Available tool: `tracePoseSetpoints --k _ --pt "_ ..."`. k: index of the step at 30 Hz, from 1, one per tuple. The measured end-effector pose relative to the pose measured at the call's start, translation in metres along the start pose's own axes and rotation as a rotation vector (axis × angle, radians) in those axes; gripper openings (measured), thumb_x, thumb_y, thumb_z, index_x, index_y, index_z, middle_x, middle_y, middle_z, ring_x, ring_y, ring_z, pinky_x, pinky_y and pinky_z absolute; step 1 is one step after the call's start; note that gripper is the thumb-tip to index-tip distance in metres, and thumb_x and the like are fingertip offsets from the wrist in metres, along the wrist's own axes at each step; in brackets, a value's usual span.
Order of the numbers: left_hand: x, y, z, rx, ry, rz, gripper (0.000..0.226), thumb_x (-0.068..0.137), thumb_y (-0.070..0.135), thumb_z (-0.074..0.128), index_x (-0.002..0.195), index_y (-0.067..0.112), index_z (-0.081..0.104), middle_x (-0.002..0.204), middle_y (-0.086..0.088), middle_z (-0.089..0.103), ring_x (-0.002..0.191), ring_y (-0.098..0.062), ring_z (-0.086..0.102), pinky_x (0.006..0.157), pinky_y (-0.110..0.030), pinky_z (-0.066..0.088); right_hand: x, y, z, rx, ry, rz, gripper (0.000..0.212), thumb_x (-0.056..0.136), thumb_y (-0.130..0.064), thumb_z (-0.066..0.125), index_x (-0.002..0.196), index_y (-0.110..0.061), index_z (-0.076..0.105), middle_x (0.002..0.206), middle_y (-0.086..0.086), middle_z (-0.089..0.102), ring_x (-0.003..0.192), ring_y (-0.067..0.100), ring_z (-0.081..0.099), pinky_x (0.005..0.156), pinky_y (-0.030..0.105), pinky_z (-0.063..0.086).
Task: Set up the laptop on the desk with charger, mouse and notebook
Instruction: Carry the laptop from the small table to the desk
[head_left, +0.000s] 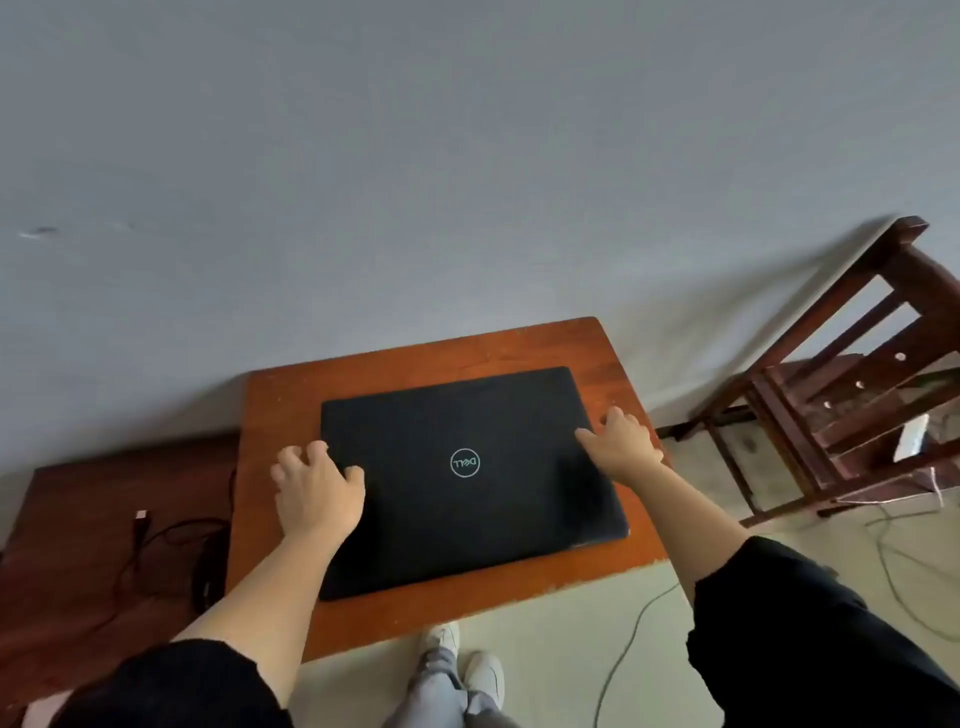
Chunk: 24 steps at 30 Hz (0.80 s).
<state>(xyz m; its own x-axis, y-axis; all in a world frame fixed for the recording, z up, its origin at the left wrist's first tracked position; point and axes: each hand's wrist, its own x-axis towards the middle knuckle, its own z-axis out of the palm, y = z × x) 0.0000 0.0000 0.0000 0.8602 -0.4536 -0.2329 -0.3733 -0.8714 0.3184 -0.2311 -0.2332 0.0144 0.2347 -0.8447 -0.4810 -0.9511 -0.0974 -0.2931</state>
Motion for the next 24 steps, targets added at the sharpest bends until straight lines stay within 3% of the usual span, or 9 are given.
tracePoseSetpoints --k 3,7,10,13,16,19,24 --pt "-0.006 -0.017 0.007 -0.036 -0.006 -0.245 0.052 0.090 0.036 0.056 0.131 0.006 0.044 0.133 -0.017 0.034 0.123 -0.036 0.034 0.096 -0.050 0.042 0.006 0.009 0.004 0.172 -0.036 0.102 0.058 0.093 -0.046 0.047 0.134 -0.006 0.042 0.130 0.012 0.053 0.114 0.032 0.052 0.092 0.043 0.046" --pt "0.005 -0.035 0.010 -0.110 -0.081 -0.441 0.057 0.094 0.041 0.046 0.132 -0.002 0.043 0.135 -0.025 0.040 0.124 -0.040 0.039 0.097 -0.054 0.040 0.014 0.015 0.008 0.294 -0.077 0.160 0.051 0.099 -0.040 0.039 0.126 0.001 0.050 0.119 0.016 0.058 0.103 0.032 0.055 0.079 0.033 0.039" --pt "0.018 -0.042 0.016 -0.124 -0.192 -0.499 0.061 0.099 0.046 0.028 0.134 -0.001 0.044 0.134 -0.024 0.048 0.121 -0.041 0.047 0.099 -0.052 0.039 0.021 0.015 0.012 0.330 -0.084 0.196 0.044 0.100 -0.039 0.037 0.113 -0.001 0.054 0.107 0.014 0.057 0.091 0.027 0.052 0.074 0.032 0.038" --pt "0.023 -0.042 0.020 -0.129 -0.199 -0.431 0.064 0.100 0.046 0.018 0.128 0.000 0.053 0.130 -0.024 0.054 0.119 -0.040 0.051 0.100 -0.049 0.038 0.025 0.013 0.014 0.353 -0.092 0.230 0.048 0.099 -0.041 0.037 0.114 0.000 0.057 0.102 0.012 0.057 0.088 0.027 0.053 0.073 0.032 0.039" --pt "0.027 -0.036 0.018 -0.144 -0.207 -0.382 0.064 0.102 0.043 0.016 0.123 0.000 0.058 0.126 -0.023 0.058 0.119 -0.041 0.052 0.100 -0.047 0.038 0.030 0.009 0.012 0.407 -0.106 0.284 0.051 0.097 -0.046 0.037 0.105 0.000 0.058 0.105 0.015 0.060 0.090 0.030 0.056 0.079 0.037 0.047" --pt "0.031 -0.026 0.014 -0.201 -0.221 -0.411 0.063 0.102 0.043 0.017 0.123 -0.001 0.058 0.126 -0.023 0.058 0.119 -0.041 0.051 0.099 -0.046 0.038 0.033 0.010 0.008 0.514 -0.157 0.362 0.065 0.095 -0.055 0.037 0.124 -0.001 0.056 0.123 0.016 0.059 0.109 0.033 0.056 0.095 0.047 0.046" --pt "0.043 -0.020 0.009 -0.429 -0.329 -0.688 0.072 0.097 0.057 0.024 0.137 0.000 0.043 0.140 -0.020 0.047 0.124 -0.040 0.048 0.105 -0.050 0.039 0.028 0.008 -0.001 0.648 -0.322 0.449 0.068 0.098 -0.059 0.028 0.140 -0.008 0.043 0.141 0.014 0.048 0.128 0.032 0.046 0.106 0.052 0.037"
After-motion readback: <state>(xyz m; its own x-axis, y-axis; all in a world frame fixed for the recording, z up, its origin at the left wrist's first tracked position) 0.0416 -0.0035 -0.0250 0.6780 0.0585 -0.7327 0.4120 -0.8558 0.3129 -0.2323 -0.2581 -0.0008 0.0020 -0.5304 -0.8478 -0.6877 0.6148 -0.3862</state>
